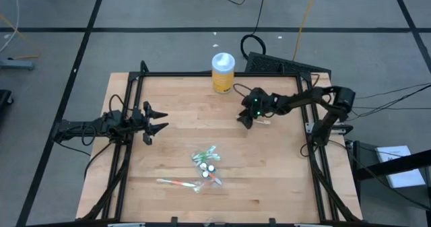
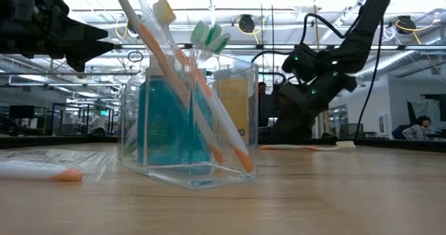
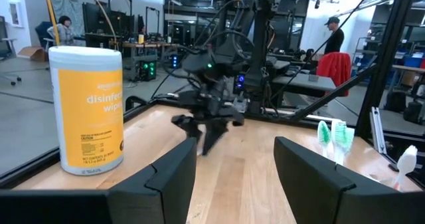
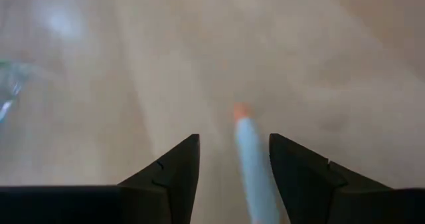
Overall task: Pick & Place toothbrushing station
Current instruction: Put the orange toothbrush into the transparent organizer
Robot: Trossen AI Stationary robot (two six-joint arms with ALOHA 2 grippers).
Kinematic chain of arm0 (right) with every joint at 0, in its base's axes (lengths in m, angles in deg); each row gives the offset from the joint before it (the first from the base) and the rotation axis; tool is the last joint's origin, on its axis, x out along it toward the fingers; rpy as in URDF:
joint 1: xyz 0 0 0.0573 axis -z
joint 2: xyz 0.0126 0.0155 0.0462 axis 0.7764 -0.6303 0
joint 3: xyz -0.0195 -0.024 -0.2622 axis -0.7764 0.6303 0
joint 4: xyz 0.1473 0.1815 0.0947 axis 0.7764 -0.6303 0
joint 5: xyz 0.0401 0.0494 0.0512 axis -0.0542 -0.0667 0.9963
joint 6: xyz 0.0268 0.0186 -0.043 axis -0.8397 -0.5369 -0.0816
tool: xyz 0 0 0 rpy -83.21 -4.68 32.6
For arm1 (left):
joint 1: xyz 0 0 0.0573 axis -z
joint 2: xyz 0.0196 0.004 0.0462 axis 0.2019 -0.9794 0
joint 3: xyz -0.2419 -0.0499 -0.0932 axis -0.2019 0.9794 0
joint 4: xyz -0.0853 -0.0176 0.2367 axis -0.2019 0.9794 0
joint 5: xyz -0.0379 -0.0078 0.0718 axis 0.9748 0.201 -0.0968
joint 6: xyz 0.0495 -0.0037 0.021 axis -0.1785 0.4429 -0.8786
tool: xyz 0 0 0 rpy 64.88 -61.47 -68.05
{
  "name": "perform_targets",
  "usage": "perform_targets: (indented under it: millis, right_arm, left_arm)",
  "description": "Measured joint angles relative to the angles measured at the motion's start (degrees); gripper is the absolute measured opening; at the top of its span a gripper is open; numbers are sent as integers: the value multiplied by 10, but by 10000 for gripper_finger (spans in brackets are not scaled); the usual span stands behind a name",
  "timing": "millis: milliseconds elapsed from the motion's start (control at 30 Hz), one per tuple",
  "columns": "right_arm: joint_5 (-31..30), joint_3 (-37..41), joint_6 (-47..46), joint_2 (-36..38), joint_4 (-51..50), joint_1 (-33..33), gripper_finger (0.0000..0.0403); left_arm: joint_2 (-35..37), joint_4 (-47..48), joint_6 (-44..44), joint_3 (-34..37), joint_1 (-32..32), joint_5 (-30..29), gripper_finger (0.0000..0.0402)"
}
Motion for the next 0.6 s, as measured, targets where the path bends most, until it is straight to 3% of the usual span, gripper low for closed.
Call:
perform_targets:
  millis: [200,333,433,600]
  right_arm:
    - [183,-7,-15,-1,-13,-48,170]
    - [260,-8,-27,22,-114,-99,162]
    - [256,-7,-26,49,-237,-144,152]
    - [157,-6,-47,127,-351,-189,140]
  left_arm:
    - [0,0,0,0,0,-1,209]
    - [0,0,0,0,0,0,209]
    - [0,0,0,0,0,0,209]
    - [0,0,0,0,0,0,209]
